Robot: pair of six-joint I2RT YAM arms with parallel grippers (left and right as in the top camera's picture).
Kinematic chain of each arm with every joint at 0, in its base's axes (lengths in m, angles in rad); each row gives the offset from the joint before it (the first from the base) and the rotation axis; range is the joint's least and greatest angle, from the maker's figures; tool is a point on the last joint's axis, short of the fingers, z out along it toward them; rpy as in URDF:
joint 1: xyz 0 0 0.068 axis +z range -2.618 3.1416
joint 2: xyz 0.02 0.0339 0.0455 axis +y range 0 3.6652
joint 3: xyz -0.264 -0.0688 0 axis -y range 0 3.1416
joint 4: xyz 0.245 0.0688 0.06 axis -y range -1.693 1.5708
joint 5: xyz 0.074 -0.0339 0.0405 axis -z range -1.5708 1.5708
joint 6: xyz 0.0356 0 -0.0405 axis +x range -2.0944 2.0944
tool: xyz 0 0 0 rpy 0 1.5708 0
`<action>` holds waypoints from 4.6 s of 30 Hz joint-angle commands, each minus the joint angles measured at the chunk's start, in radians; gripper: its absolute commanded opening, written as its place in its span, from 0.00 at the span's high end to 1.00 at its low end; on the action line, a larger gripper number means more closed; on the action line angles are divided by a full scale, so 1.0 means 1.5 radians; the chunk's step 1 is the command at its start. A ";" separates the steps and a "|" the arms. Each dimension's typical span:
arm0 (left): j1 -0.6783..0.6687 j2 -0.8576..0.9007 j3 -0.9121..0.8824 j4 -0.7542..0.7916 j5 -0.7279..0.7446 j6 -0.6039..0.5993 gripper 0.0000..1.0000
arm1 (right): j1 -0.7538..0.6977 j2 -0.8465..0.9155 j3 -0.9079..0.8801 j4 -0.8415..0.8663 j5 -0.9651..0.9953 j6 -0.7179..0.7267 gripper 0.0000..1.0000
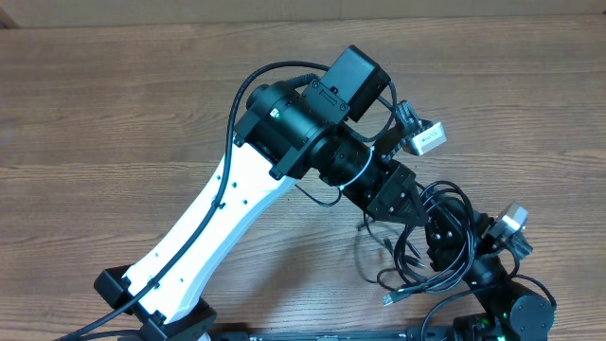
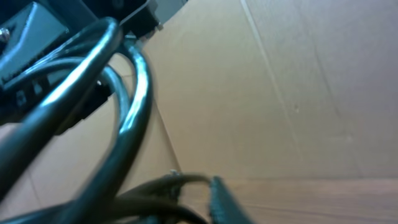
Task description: Untangle cables
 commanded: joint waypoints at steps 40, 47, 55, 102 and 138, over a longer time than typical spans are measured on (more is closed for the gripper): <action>0.159 -0.023 0.018 -0.004 0.140 0.021 0.96 | 0.001 -0.002 0.014 -0.388 0.272 -0.037 0.96; 0.201 -0.023 0.018 -0.004 0.140 0.021 0.96 | 0.001 -0.002 0.014 -0.397 0.274 -0.037 0.96; 0.259 -0.023 0.018 0.002 0.122 0.021 0.96 | 0.001 -0.002 0.014 -0.401 0.274 -0.037 0.96; 0.195 -0.023 0.018 -0.022 -0.109 0.064 0.96 | 0.001 -0.002 0.014 -0.285 0.084 -0.037 0.10; -0.010 -0.022 0.015 -0.113 -0.039 0.112 0.96 | 0.001 -0.002 0.014 -0.320 0.140 -0.035 0.09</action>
